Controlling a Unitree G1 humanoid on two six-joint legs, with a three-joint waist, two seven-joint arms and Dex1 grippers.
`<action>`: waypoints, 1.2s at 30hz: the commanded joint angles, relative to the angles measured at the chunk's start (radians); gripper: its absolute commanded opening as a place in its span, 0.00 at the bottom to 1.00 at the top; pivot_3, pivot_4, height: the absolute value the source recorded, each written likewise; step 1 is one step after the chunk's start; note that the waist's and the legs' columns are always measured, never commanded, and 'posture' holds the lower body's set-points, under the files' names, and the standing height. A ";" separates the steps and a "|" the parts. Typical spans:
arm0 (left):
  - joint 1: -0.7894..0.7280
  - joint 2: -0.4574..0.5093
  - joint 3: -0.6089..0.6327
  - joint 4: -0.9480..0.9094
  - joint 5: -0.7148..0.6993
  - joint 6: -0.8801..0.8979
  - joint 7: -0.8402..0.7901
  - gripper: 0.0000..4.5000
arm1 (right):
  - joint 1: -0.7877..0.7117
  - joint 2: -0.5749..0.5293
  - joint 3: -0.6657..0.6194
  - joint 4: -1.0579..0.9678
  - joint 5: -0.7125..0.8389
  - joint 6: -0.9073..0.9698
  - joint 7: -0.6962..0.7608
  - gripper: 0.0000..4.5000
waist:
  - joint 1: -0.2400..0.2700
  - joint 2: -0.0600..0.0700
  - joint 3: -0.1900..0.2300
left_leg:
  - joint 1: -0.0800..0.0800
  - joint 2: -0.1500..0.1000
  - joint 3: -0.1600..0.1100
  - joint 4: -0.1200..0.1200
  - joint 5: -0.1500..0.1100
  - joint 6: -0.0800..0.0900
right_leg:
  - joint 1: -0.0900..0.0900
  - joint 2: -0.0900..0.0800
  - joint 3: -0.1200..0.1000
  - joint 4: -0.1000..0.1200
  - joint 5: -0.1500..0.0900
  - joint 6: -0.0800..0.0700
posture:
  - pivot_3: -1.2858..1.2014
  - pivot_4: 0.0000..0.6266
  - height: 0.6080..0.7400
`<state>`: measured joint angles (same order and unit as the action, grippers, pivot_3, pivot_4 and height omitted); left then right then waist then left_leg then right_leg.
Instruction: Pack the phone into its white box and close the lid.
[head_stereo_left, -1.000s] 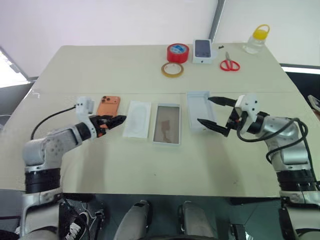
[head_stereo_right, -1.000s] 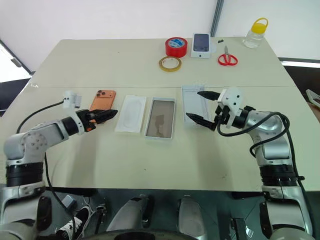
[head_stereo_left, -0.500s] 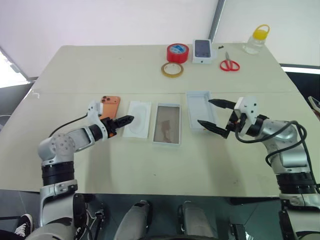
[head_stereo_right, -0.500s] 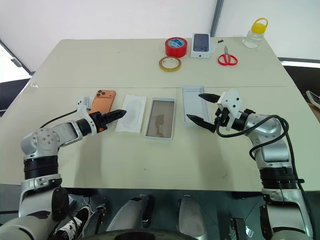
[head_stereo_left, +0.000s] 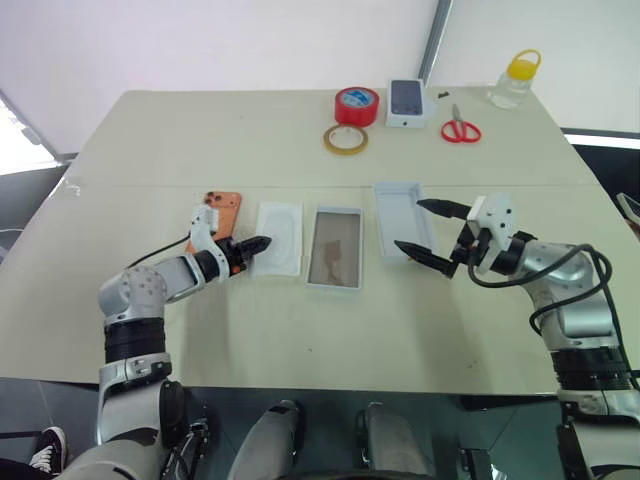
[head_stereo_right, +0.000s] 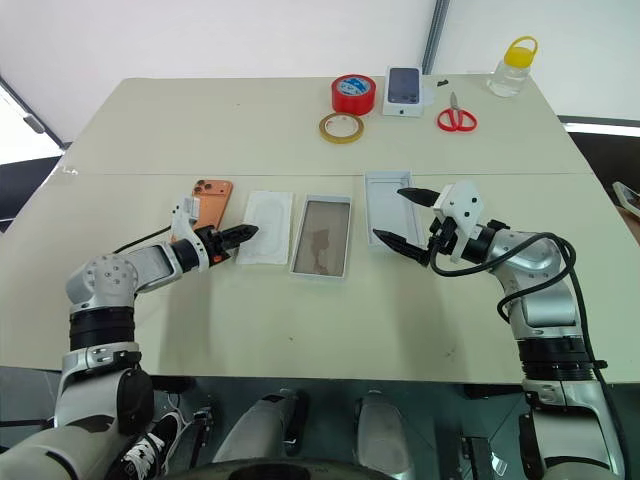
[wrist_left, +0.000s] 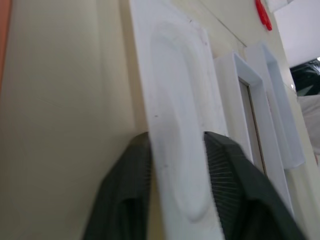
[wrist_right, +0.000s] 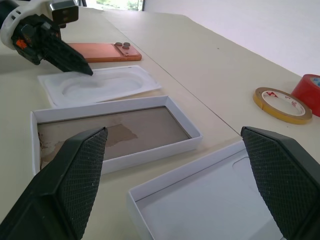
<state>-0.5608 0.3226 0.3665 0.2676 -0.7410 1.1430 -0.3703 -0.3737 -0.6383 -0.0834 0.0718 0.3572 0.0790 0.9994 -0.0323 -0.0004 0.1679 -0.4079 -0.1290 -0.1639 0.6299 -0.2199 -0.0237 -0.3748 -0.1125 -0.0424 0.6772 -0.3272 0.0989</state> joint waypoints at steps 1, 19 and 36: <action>-0.004 0.013 -0.002 -0.005 0.010 -0.013 -0.003 0.00 | -0.003 -0.007 -0.020 -0.040 0.001 -0.027 -0.005 1.00 | 0.000 0.000 0.000 | 0.000 0.000 0.000 0.000 0.000 0.000 | 0.000 0.000 0.000 0.000 0.000 0.000 | 0.52 0.24 1.00; -0.101 0.033 0.127 -0.120 -0.100 0.092 0.113 0.00 | 0.048 0.089 0.254 -0.228 -0.004 0.261 -0.023 1.00 | -0.007 -0.003 0.000 | 0.000 0.000 0.000 0.000 0.000 0.000 | -0.001 0.000 0.001 0.000 0.000 0.001 | 0.52 0.24 1.00; -0.073 -0.001 0.120 -0.187 -0.102 0.097 0.154 0.00 | -0.106 0.158 0.421 0.011 -0.214 0.111 0.024 0.03 | -0.005 -0.006 -0.001 | -0.001 0.000 0.000 0.000 0.000 0.000 | -0.001 0.000 0.001 0.000 0.000 0.001 | 0.52 0.24 1.00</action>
<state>-0.6330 0.3150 0.4673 0.1244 -0.8197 1.2393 -0.2181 -0.4724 -0.4881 0.3488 0.0975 0.1281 0.2078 1.0127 -0.0371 -0.0059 0.1670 -0.4085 -0.1289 -0.1639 0.6302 -0.2199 -0.0242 -0.3761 -0.1121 -0.0414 0.6776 -0.3268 0.0998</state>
